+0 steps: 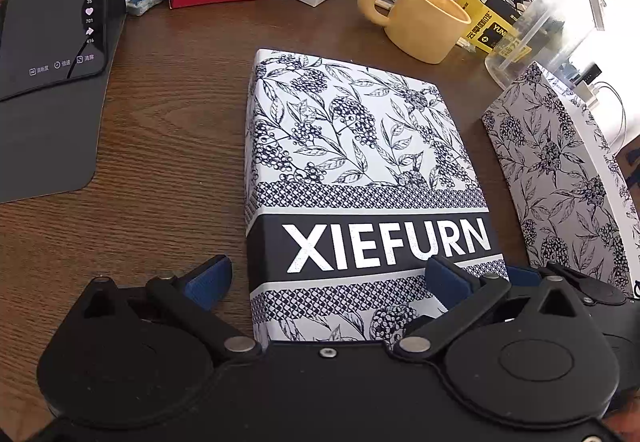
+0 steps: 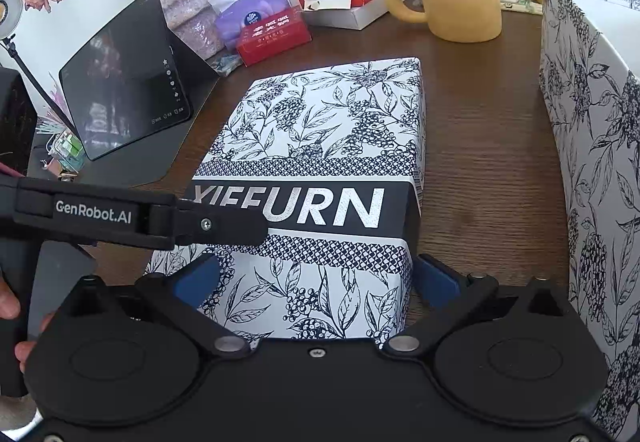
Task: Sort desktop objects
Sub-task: 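Lift the XIEFURN lid with both grippers and carry it over the open box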
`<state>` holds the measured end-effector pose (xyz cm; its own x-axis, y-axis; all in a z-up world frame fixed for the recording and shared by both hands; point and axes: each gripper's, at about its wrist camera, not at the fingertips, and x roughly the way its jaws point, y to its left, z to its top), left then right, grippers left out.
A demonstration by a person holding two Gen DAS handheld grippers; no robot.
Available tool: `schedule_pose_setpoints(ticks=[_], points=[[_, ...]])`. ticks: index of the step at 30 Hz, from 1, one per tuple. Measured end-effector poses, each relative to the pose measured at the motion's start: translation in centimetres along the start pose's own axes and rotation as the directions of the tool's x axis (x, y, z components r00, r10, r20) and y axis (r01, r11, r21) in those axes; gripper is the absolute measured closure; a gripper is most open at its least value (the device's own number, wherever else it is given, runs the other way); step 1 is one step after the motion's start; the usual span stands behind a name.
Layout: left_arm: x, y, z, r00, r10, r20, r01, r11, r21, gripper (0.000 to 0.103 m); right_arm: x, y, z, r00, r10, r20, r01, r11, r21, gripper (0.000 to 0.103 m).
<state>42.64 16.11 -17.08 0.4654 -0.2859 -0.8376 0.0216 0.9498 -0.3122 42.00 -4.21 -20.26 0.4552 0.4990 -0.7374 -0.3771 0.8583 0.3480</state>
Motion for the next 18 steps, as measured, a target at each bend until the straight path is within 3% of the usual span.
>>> schedule_pose_setpoints(ticks=[5,18], points=[[-0.2,-0.8,-1.0,1.0,0.007,0.0,-0.007,1.0,-0.005,0.0,0.3,0.1,0.5,1.0,-0.008,-0.026,0.008,1.0,0.01,0.0],[-1.0,-1.1,-1.3,0.998,0.06,-0.014,-0.061,0.994,-0.093,0.0,-0.2,1.5,-0.3,0.999,-0.04,0.002,0.04,0.999,0.001,0.0]])
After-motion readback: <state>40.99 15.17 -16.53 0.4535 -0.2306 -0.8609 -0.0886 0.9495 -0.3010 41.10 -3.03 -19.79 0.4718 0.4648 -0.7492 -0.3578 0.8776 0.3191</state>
